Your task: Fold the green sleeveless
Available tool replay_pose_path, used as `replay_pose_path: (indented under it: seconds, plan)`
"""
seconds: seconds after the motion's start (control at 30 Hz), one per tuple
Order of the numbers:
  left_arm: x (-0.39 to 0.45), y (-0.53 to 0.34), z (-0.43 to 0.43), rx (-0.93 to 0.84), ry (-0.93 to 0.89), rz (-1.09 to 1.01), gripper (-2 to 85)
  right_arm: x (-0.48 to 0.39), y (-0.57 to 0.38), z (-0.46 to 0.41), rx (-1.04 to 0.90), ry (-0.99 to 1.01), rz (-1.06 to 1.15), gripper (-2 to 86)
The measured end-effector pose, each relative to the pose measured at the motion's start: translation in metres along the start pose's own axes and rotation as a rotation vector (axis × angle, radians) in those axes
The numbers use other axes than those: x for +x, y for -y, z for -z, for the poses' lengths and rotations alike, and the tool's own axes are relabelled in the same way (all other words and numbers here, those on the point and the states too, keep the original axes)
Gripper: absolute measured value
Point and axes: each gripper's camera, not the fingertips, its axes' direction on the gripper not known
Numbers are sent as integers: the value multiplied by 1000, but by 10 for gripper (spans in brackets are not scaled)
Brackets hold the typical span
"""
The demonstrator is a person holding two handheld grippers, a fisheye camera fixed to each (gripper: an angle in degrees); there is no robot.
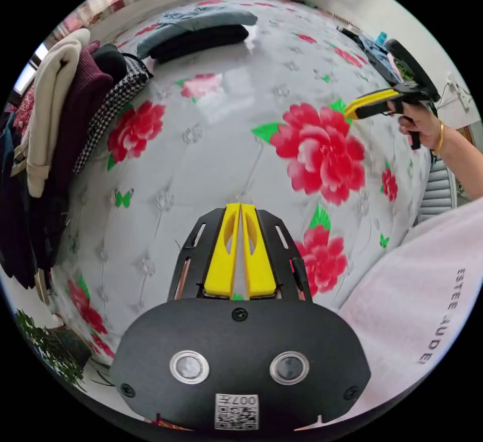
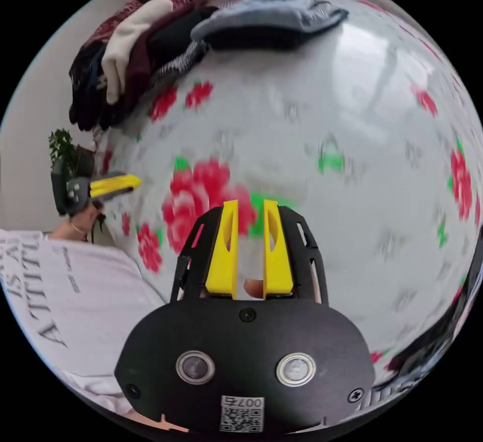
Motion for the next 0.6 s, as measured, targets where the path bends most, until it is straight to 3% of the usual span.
replay_pose_path:
  seconds: [0.17,0.27,0.3,0.37,0.6]
  plan:
    - [67,-12,-7,-42,61,-154,-10,-33,-106,-1,-124,-196,-50,82]
    - [100,0,-22,-100,-7,-241,-10,-41,-138,-21,-156,-176,-131,93]
    - [106,3,-26,-127,-27,-258,-10,-48,-149,-17,-22,-209,-166,96]
    - [125,10,-33,-157,17,-271,-10,-58,-158,-22,61,-269,-195,98]
    - [153,24,-39,-159,129,-265,-10,-37,-171,-9,116,-198,-255,89]
